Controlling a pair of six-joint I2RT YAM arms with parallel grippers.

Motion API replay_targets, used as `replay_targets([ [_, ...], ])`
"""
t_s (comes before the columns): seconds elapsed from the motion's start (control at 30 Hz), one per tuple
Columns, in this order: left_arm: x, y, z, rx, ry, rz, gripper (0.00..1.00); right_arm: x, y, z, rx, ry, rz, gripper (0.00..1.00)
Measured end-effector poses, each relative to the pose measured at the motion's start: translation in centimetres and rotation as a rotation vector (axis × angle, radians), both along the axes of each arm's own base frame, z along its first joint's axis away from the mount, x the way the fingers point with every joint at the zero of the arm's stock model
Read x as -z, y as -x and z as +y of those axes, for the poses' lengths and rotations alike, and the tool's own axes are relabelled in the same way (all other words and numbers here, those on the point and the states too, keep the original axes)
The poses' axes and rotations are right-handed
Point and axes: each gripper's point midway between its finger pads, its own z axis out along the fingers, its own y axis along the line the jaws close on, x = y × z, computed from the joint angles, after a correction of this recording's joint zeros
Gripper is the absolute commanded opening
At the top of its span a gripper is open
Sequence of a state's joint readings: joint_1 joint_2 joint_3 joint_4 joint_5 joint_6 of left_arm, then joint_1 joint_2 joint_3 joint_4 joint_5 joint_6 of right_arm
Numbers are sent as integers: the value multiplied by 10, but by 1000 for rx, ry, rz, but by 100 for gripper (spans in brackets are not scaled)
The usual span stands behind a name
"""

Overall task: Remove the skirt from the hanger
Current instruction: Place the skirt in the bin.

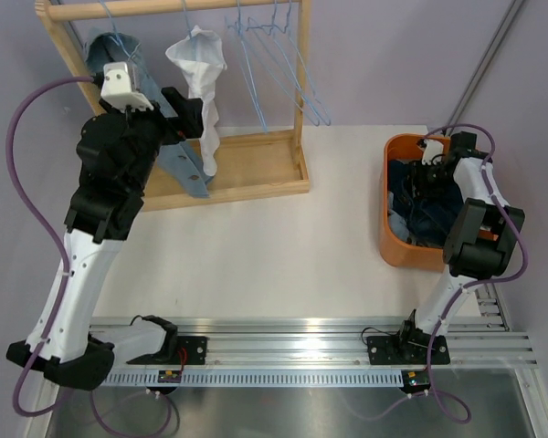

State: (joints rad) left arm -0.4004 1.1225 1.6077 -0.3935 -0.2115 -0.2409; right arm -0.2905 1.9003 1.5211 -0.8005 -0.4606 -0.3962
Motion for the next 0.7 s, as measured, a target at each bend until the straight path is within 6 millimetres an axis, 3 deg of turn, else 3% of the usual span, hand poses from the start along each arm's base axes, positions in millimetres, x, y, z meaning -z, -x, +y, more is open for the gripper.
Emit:
replay_targets([
  [0.07,-3,-15,2,-9,22,0,98,-7,3,-2,-12,14,-8,70],
  [0.17,-6,-37,2,-12,58,-4,96,-25,9,-9,-24,34,-19,81],
  [0.3,-12,-62,0,-15,93,-30,94,-60,14,-29,-9,72,-55,87],
  [0.4,-19,-82,0,-25,112,-54,91,-88,19,-45,14,100,-101,99],
  [0.47,-24,-94,1,-34,125,-71,86,-106,25,-49,14,112,-135,99],
  [0.7,-25,-141,13,-81,170,-92,76,-155,42,-15,-88,46,-273,99],
])
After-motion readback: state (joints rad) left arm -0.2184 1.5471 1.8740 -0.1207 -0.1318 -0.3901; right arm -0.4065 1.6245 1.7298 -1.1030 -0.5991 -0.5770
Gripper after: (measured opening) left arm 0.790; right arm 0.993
